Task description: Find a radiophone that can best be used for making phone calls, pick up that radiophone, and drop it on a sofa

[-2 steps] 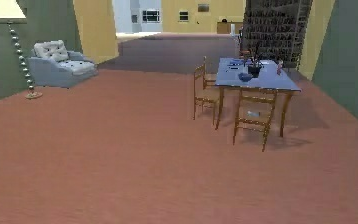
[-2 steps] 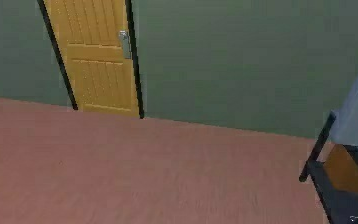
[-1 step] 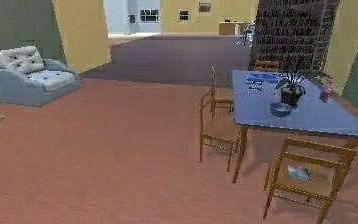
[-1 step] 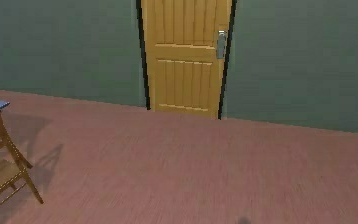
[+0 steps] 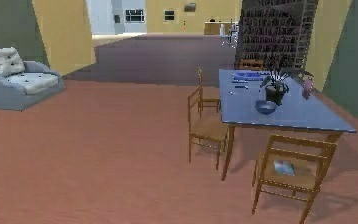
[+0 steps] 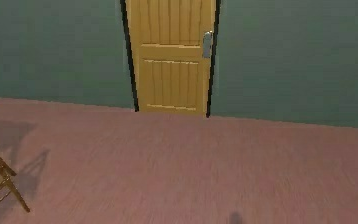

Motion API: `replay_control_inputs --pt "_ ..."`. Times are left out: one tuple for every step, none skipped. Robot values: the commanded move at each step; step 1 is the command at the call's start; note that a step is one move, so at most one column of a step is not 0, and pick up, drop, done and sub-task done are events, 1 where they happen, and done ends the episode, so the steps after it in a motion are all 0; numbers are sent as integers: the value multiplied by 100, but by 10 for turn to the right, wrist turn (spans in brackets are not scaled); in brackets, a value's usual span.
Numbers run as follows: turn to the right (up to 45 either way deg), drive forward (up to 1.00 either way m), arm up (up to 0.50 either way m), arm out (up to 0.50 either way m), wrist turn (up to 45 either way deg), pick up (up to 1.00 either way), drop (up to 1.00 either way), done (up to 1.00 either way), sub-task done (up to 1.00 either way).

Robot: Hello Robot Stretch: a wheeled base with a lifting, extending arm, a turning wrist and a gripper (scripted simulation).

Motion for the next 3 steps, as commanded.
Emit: replay_control_inputs --pt "0 100 0 0 0 0 0 0 0" --pt "0 40 0 0 0 0 0 0 0" --pt "-450 0 0 0 0 0 0 0 0"
